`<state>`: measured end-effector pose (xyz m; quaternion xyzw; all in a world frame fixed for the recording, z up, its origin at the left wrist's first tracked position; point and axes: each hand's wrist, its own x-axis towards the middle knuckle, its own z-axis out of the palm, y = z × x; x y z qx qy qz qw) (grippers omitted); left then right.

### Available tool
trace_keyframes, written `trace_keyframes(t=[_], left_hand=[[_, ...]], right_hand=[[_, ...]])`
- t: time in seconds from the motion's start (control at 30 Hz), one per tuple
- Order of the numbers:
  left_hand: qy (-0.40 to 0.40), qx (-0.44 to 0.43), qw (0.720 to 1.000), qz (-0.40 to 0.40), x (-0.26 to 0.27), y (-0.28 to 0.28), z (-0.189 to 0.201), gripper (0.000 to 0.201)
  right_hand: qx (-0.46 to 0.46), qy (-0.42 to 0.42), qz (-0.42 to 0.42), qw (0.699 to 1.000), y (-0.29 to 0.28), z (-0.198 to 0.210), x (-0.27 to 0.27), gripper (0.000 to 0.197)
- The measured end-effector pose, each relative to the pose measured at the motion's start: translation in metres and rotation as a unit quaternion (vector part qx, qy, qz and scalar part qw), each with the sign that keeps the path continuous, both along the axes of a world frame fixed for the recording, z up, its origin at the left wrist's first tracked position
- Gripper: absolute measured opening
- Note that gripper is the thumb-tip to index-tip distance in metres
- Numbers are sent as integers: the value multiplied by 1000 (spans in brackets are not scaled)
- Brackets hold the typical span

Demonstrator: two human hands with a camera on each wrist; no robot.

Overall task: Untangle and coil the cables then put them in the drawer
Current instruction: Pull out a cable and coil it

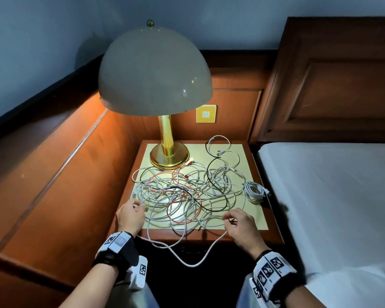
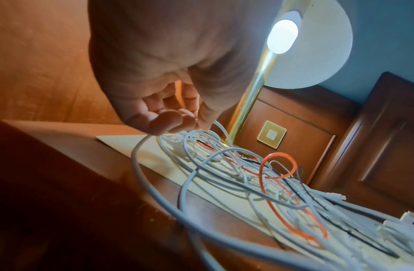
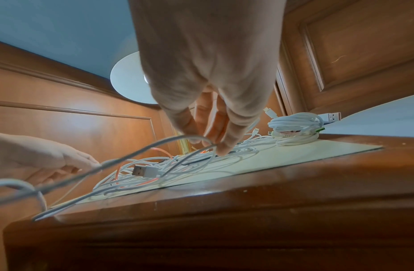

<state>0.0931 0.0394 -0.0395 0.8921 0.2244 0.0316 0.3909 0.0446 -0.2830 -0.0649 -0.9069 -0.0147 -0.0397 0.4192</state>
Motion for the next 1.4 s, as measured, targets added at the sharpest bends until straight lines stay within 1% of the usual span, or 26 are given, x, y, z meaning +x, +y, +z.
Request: trace_keyframes(t=[0.1,0.23,0.33,0.4,0.43,0.5,0.63,0.8,0.87,0.97,1.1,1.17,1.27,1.33,1.4], left_hand=[[-54,-9,998,-10,-4,-6,16,13],[-125,-66,989,-33,-3,-10,35,12],[-154,-137,975,-85,-5,-12,50,12],[-149,-184,962,-138,-16,-13,60,18],[-141,-196,957,-159,-23,-13,63,19],[-129,-200,953,-185,-42,-12,68,15],[-107,-204,956,-180,-80,-7,61,5],[-53,-220,953,-203,-121,-11,44,7],[-29,-200,954,-223,-132,-13,40,9],[5,-144,958,-248,-144,-14,34,7],[37,-90,963,-251,-153,-15,28,8],[45,-25,966,-252,-156,-16,24,15],[95,92,963,-237,-157,-16,23,38],[138,133,956,-220,-157,-19,28,52],[151,163,953,-203,-158,-27,37,55]], right_hand=[[-37,14,5,999,2,-3,2,16],[-63,41,5,997,3,-4,4,25],[-84,45,5,995,3,-7,6,33],[-94,44,2,995,3,-7,5,33],[-95,34,0,995,3,-7,6,31],[-87,-6,-6,996,3,-2,5,26],[-53,-129,-24,990,6,17,3,24],[-11,-199,-9,980,5,45,-6,28],[-1,-219,9,976,5,58,-12,29],[13,-260,37,965,5,79,-23,27],[39,-290,48,955,6,103,-40,24],[50,-306,47,950,6,111,-48,20],[45,-309,66,948,9,113,-59,18],[40,-296,79,951,11,109,-66,21],[49,-286,85,953,14,104,-73,23]])
